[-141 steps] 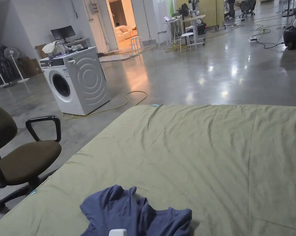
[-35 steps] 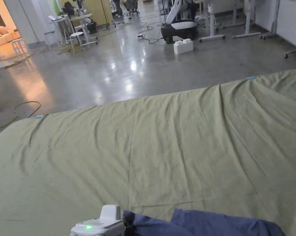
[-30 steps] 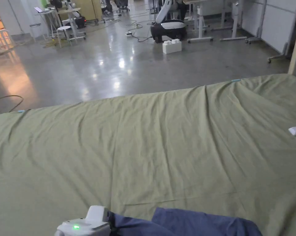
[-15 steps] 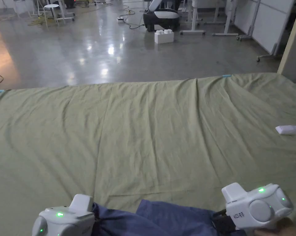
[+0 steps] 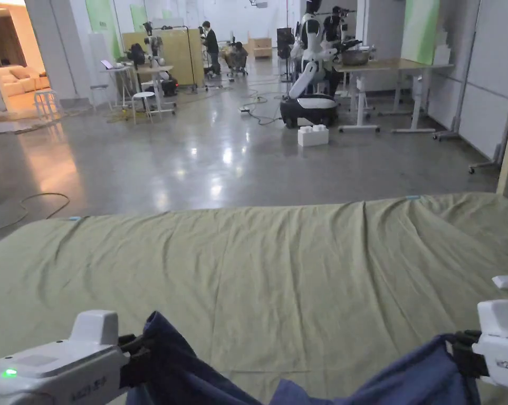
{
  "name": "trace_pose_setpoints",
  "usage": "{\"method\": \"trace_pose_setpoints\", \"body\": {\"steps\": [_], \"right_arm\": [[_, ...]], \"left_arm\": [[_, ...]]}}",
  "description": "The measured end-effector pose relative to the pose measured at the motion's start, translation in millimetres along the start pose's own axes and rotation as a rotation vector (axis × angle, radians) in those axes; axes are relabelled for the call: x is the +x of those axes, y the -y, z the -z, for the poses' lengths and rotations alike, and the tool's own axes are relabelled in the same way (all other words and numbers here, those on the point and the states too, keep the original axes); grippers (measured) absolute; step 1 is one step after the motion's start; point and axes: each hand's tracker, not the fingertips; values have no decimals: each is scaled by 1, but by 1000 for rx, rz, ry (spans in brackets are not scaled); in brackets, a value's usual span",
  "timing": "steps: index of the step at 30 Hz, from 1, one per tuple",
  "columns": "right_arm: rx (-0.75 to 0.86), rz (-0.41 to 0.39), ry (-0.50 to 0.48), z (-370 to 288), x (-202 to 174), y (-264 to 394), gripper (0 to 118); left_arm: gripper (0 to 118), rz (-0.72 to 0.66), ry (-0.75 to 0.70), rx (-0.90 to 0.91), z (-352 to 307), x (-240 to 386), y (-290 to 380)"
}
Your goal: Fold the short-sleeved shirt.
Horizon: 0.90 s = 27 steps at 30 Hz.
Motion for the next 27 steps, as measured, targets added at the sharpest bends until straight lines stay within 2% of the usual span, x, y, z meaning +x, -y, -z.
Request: {"method": "trace_pose_setpoints", "body": {"steps": [3,6,11,13,18,27], "right_arm": [[133,29,37,-48,5,-34,2],[252,51,69,-92,-2,-71,2],[437,-13,129,-146,-20,-132,2],[485,-13,145,-160,-24,-155,2],[640,-80,216,-195,-40,-216,2],[692,-84,301,-205,-43,-287,2]], "left_arm": [[5,-4,-8,155,-62,-8,-37],[4,70,-74,264,-103,-7,-69],[4,60,-114,397,-161,-6,-117],[4,71,-152,454,-179,-5,-132],[4,49,-194,530,-208,-5,-165],[4,39,-251,588,-198,-25,-204]]}}
